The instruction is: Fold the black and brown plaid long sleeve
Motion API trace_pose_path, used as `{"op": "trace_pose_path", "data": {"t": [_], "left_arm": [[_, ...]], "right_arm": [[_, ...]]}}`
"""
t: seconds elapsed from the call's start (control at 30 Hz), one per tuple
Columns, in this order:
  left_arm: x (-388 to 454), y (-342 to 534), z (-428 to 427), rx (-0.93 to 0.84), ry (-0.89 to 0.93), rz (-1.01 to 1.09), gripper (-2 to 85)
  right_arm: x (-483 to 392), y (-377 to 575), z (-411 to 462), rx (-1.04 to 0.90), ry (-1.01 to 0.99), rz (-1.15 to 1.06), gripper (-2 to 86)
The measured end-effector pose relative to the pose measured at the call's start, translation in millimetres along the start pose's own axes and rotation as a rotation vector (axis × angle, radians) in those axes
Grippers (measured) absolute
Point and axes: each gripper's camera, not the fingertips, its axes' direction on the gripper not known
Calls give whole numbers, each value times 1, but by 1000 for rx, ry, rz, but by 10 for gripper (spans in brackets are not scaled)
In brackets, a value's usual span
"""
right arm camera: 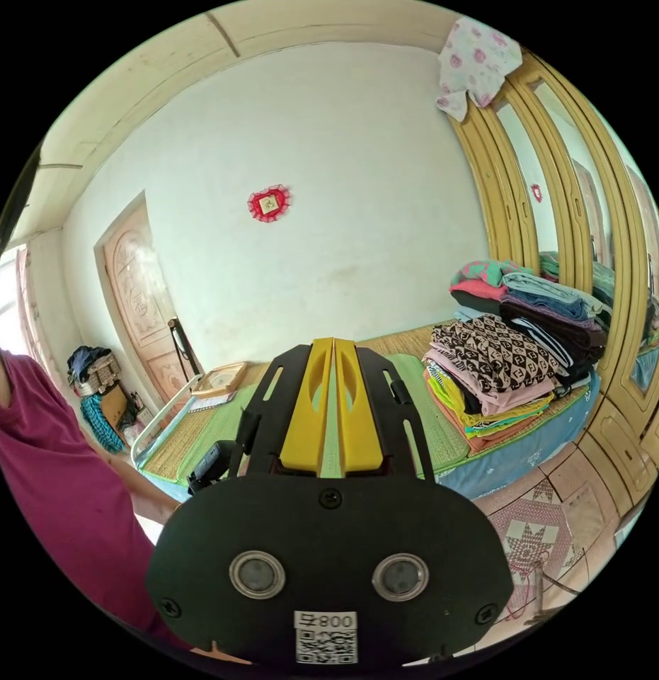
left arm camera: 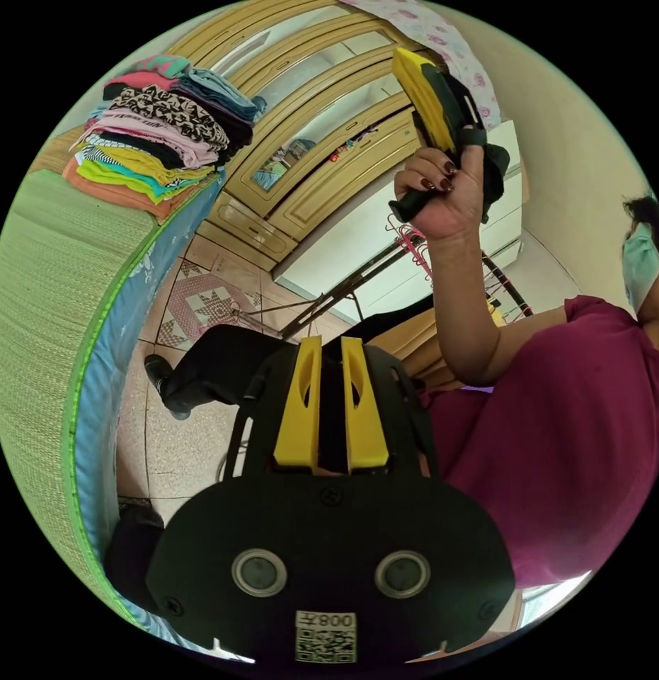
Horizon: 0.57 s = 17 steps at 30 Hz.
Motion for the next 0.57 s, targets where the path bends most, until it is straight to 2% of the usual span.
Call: {"op": "trace_pose_path", "data": {"t": [0.37,0.57], "left_arm": [[73,-5,84,-106,104,171,71],[123,-20,123,-132,116,278,72]], "right_arm": [[-51,-79,-73,42,18,-47,3],[-64,-126,-111,106,-54,-58,1]]}}
